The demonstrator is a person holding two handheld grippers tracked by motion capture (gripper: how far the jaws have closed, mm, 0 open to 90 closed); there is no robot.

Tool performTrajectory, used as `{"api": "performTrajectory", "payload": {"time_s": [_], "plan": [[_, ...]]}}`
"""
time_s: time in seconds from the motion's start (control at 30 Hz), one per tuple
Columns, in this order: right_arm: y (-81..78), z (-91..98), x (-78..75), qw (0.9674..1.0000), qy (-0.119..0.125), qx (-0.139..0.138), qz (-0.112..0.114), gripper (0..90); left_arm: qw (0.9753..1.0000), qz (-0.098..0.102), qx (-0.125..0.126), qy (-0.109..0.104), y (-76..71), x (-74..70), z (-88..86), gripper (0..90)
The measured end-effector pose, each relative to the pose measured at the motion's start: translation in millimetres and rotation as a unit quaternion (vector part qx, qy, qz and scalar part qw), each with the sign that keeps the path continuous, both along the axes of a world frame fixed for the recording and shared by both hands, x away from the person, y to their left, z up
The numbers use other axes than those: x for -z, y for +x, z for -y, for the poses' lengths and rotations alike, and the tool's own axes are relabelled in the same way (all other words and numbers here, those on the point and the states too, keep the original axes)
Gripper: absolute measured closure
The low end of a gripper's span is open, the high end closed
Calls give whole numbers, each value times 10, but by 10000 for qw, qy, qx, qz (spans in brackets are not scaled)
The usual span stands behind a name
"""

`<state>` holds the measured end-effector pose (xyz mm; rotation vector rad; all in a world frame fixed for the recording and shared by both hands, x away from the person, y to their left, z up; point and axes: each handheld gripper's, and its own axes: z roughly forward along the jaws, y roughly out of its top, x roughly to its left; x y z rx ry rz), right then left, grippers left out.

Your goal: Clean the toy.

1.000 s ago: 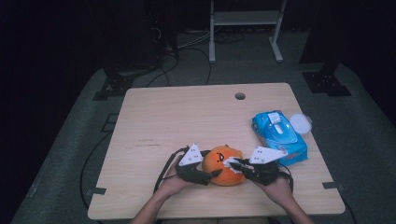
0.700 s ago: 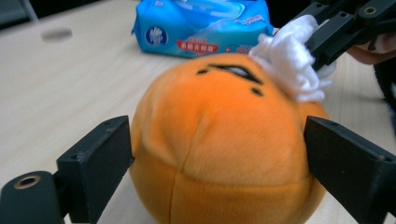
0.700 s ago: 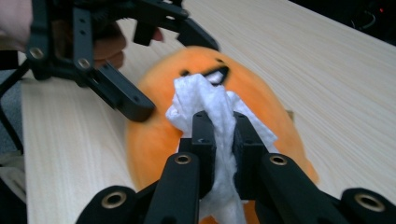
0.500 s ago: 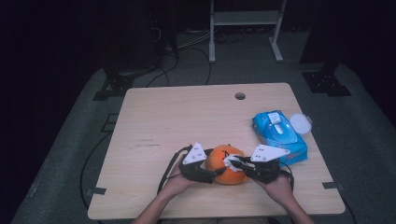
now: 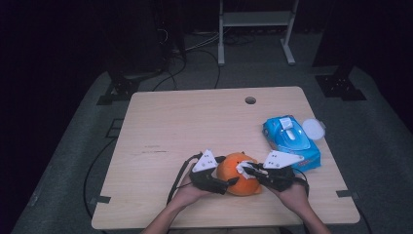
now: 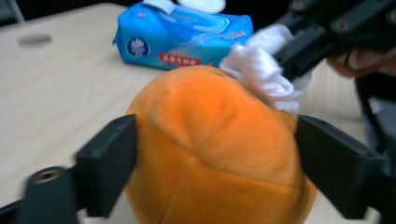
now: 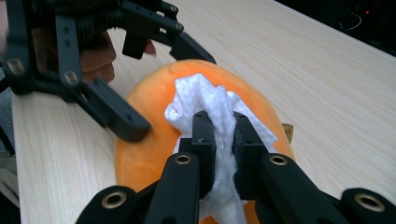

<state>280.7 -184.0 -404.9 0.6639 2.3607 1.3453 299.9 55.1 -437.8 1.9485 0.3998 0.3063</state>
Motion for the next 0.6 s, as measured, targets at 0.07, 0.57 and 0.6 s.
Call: {"api": "performTrajectory", "payload": {"time_s": [0.07,0.57,0.6], "plan": [[-45,-74,-74,9994,222,-275,-28,812,9986,452,192,202,-90,-22,63,242],[-42,54,-49,9998,2,-160,-80,815,9994,-223,262,11,-33,-34,-8,226],[-67,17,-70,9998,-12,-213,-20,815,9995,-89,297,60,-65,-41,6,252]]}}
